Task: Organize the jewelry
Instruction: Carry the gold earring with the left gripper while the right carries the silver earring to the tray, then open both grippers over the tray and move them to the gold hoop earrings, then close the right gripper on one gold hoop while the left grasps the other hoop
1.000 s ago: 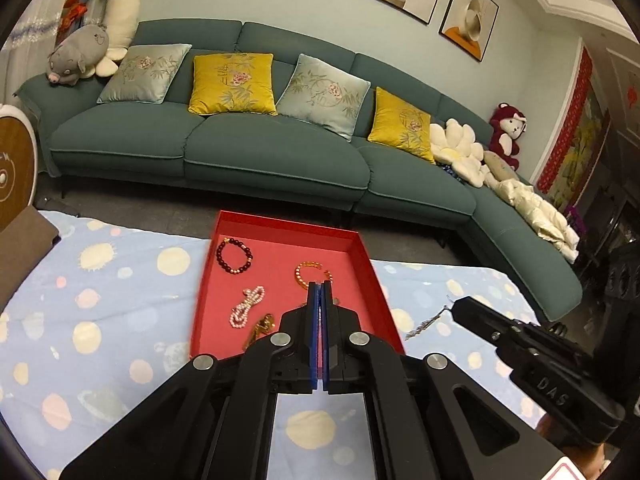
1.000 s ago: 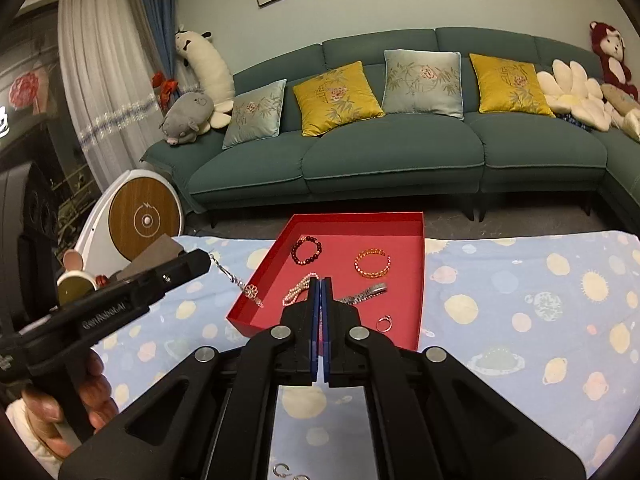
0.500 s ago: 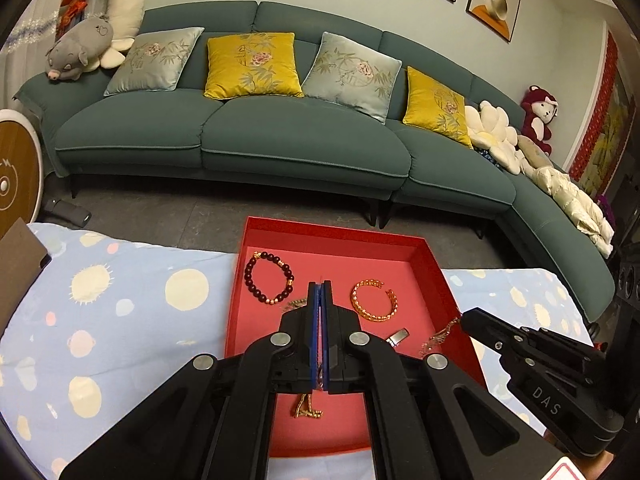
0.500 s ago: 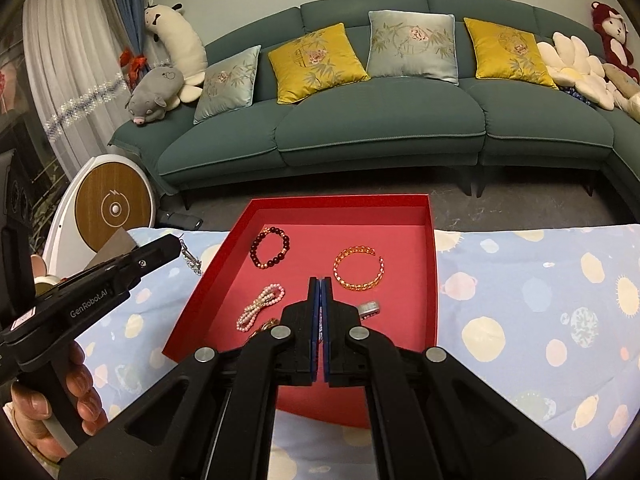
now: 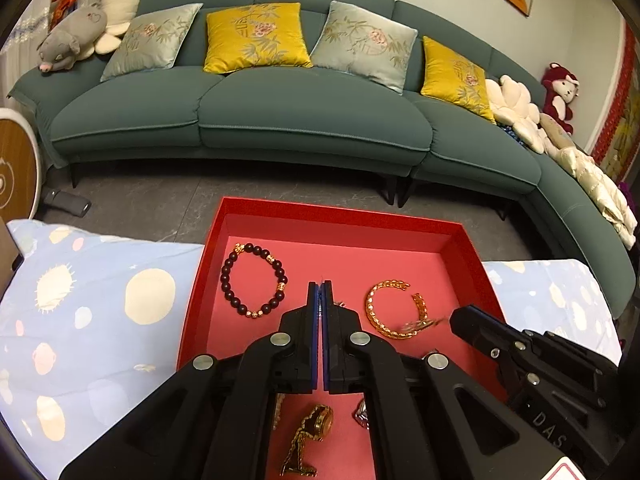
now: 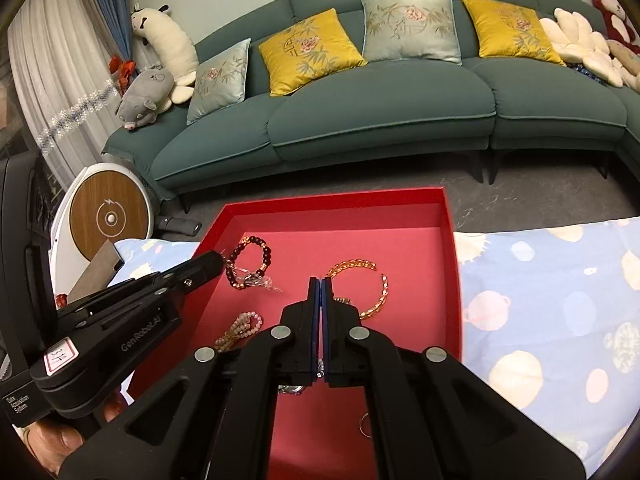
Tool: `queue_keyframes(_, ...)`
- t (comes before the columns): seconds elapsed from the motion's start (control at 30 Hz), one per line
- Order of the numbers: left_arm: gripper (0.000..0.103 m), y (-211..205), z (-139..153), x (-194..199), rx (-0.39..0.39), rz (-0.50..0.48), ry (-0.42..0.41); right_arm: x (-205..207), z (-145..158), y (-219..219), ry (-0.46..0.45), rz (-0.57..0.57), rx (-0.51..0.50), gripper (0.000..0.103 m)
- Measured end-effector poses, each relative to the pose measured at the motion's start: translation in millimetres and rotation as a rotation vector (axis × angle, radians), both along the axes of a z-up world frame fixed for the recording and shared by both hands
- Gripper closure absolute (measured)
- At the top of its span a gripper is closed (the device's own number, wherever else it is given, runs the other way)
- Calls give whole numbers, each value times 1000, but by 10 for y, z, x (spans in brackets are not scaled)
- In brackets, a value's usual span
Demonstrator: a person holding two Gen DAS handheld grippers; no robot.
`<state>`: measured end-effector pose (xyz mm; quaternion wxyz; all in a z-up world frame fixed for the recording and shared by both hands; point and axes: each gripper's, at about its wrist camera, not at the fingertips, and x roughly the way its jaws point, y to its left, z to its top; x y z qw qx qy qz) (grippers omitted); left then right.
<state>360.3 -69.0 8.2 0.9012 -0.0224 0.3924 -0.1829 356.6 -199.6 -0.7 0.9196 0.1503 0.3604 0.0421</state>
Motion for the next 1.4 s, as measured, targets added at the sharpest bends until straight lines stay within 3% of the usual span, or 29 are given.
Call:
queue_keyframes(0.03, 94, 6, 3, 13, -13, 10, 14, 4, -1, 0, 0, -5, -4, 99)
queue_keyframes(0.1, 68, 49, 41, 8, -30, 38, 21, -42, 49, -22, -12, -18, 2, 95)
queue_keyframes(0.2, 63, 151, 202, -115, -42, 60, -14, -190, 231, -72, -61, -49, 6, 67)
queue_keyframes(0.37, 47, 421, 567, -523, -56, 71, -54, -606, 754, -125, -153, -68, 3, 66)
queue_keyframes(0.5, 44, 670, 768, -981, -77, 69, -61, -1113, 1042, -120, -177, -74, 1, 63)
queue_keyframes(0.6, 44, 840, 768, -1293, -105, 83, -24, -1592, 1049, -83, -188, -85, 3, 57)
queue_keyframes(0.77, 44, 1011, 538, -1813, -68, 82, 21, -2131, 788, 32, -94, -62, 73, 55)
queue_keyframes(1.0, 44, 1163, 123, -2383, -5, 36, 84, -2570, 155, 529, 33, 23, -22, 55)
queue_keyframes(1.17, 45, 1192, -175, -2604, 52, 2, 111, -2710, -286, 852, 110, 104, -150, 58)
queue_keyframes(1.4, 44, 1154, -309, -2648, 79, -31, 117, -2614, -480, 899, 125, 109, -166, 60)
